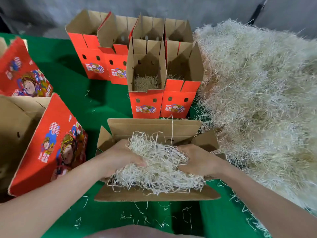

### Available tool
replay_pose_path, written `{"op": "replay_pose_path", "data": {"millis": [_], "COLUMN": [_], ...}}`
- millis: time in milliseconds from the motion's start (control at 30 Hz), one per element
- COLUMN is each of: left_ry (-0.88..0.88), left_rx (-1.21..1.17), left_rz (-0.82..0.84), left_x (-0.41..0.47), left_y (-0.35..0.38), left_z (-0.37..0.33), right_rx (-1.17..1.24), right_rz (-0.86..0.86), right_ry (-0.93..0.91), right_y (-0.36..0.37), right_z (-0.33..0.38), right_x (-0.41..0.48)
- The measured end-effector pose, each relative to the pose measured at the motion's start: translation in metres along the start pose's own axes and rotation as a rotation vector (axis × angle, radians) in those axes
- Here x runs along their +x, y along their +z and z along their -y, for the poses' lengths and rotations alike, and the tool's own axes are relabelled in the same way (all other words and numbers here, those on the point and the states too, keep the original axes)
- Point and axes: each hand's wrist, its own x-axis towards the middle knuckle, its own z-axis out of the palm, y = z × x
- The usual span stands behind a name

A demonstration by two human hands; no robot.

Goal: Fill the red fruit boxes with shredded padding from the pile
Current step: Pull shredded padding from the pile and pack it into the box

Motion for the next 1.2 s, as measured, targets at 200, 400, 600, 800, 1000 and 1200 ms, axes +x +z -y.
{"op": "replay_pose_path", "data": {"millis": [200,400,600,800,1000,1200], "left_ry": [-0.042,0.108,0.106,0.024,-0.118,0.005], "left_rx": [-0.466,0.053,0.916,1.212,1.239,1.13], "left_rz": [0.375,0.146,-0.081,0.167,0.264,0.027], "left_x": [0.002,0.019,0.044,0.088,0.117,0.117], "left_y": [-0.017,0.004,-0.01,0.019,0.019,0.011], "left_z": [-0.007,0.004,-0.006,0.002,0.023,0.031], "right_rx": [0.446,0.341,-0.322,-0.505,-0.471,-0.393], "right_rz": [0.184,0.148,0.022,0.117,0.249,0.138], "right_ry": [0.125,0.129,0.184,0.126,0.21,0.245], "right_y": [-0.016,0.003,-0.015,0.018,0.04,0.059], "right_z": [-0.002,-0.006,-0.021,-0.013,-0.042,-0.063], "right_x": [0.002,0.026,0.043,0.097,0.141,0.153]}}
